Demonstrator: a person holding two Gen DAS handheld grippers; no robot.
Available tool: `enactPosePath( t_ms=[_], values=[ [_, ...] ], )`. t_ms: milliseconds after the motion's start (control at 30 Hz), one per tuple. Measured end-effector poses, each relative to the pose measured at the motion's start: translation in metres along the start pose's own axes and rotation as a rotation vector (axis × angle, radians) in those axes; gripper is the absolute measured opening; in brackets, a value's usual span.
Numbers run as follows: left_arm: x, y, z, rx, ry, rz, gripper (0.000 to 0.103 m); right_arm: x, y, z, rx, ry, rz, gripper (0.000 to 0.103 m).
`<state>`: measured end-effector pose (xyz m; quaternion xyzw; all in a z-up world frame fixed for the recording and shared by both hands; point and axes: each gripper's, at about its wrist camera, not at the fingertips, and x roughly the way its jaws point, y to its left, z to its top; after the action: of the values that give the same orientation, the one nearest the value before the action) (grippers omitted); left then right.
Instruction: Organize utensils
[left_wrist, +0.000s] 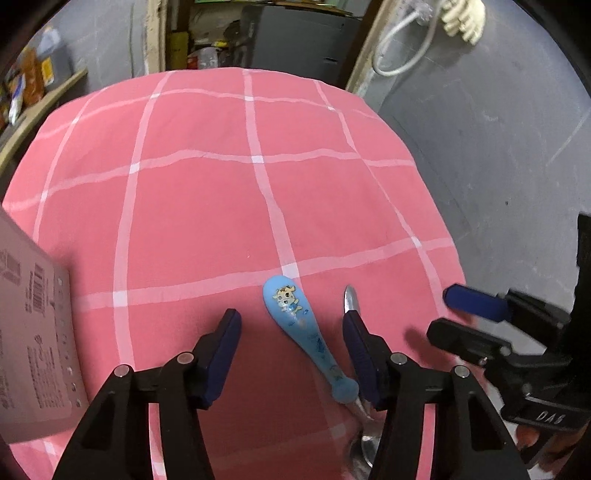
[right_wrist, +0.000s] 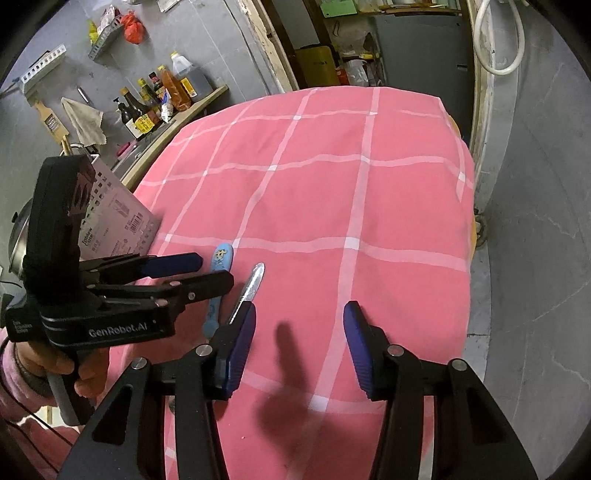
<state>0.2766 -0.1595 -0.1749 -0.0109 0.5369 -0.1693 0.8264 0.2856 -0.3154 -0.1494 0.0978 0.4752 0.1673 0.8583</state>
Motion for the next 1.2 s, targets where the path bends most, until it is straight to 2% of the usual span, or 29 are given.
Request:
enactPosePath(
  t_ms=[167, 467, 800, 967, 1200],
  values=[
    [0.001, -0.008, 0.002, 0.087, 0.010, 0.046, 0.046, 0.002, 0.005, 0.003, -0.029, 0.005, -0.010, 0.044],
    [-0.004, -0.002, 0.001, 0.139, 0.021, 0.028, 0.045, 0.005, 0.016, 0.005, -0.060, 0.020, -0.046, 0.044],
    [-0.008, 0.011, -0.004, 0.131, 0.031, 0.022, 0.041, 0.017, 0.032, 0.003, -0.086, 0.057, -0.074, 0.044],
    [-0.013, 0.018, -0.011, 0.088, 0.015, -0.008, 0.041, 0.024, 0.045, 0.001, -0.118, 0.078, -0.110, 0.044],
    [-0.012, 0.023, -0.011, 0.079, 0.007, -0.036, 0.040, 0.027, 0.055, 0.001, -0.148, 0.085, -0.164, 0.045]
  ],
)
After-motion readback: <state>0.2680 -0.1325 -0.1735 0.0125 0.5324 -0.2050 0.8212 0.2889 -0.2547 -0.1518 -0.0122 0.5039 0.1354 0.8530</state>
